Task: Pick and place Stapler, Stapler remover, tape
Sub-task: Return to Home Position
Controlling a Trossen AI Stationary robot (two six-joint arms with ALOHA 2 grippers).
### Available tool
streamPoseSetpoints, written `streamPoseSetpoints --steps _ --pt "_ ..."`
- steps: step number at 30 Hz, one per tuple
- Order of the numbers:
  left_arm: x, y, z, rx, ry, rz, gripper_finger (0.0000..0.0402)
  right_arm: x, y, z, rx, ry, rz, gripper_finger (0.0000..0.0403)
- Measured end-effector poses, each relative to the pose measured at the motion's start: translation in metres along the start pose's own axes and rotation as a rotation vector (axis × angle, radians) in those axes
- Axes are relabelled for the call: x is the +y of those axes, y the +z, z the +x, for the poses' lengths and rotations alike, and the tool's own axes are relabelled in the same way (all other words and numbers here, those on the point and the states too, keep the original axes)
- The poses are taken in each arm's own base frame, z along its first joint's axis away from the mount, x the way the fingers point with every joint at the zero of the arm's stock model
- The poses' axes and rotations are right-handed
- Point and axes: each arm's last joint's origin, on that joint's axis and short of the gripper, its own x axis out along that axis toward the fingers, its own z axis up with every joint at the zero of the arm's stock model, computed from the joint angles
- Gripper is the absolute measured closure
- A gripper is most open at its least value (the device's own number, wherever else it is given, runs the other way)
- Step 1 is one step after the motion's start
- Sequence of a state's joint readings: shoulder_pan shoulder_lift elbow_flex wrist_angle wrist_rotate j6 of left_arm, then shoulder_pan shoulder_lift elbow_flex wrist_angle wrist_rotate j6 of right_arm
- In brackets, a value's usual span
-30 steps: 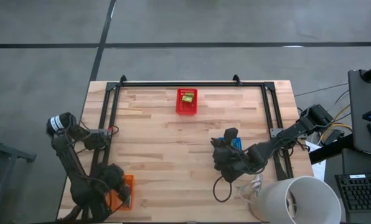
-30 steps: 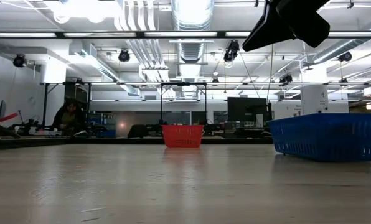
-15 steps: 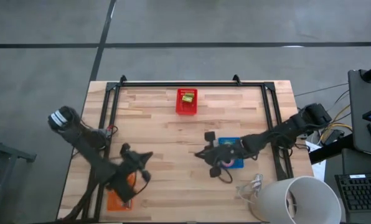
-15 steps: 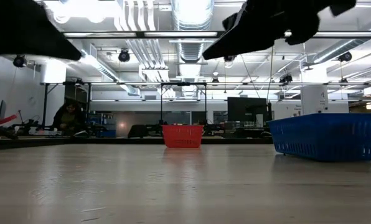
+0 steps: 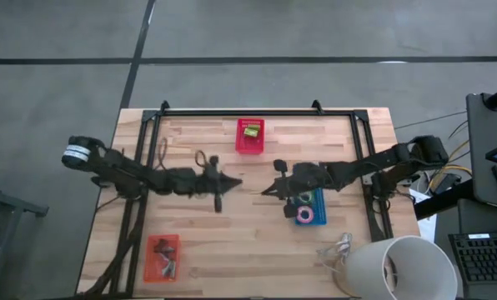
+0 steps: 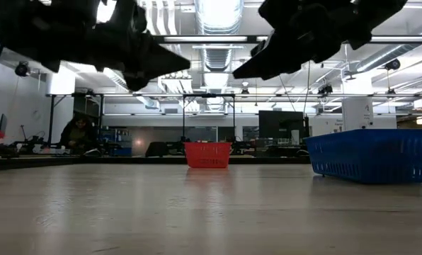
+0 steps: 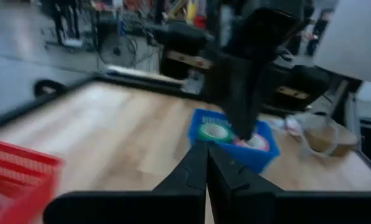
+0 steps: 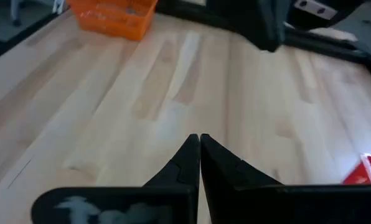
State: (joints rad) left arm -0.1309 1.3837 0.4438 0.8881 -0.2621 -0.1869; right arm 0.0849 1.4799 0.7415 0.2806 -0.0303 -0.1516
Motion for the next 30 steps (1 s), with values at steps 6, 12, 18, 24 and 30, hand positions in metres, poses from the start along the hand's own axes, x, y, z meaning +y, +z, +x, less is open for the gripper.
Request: streamPoseSetpoints --steps 6,12,18,24,30 --pt "0.020 -0.011 -0.036 -0.017 -0.005 0.033 0.0398 -0.006 -0.016 -0.035 -0.133 -0.055 0.003 0.0394" --pt "0.027 -0.013 -0.074 -0.088 -0.034 -0.016 0.0398 -0.006 -0.035 -0.071 -0.188 -0.094 0.003 0.0394" --pt "0.032 -0.011 -0.100 -0.143 -0.045 0.019 0.0399 -0.005 -0.051 -0.094 -0.231 -0.114 0.045 0.0394" --pt "0.035 -0.008 -0.120 -0.210 -0.104 -0.020 0.0392 -0.005 -0.062 -0.112 -0.291 -0.141 0.067 0.0394" --pt "0.038 -0.007 -0.135 -0.199 -0.099 -0.012 0.0398 -0.002 -0.070 -0.130 -0.378 -0.157 0.056 0.0394"
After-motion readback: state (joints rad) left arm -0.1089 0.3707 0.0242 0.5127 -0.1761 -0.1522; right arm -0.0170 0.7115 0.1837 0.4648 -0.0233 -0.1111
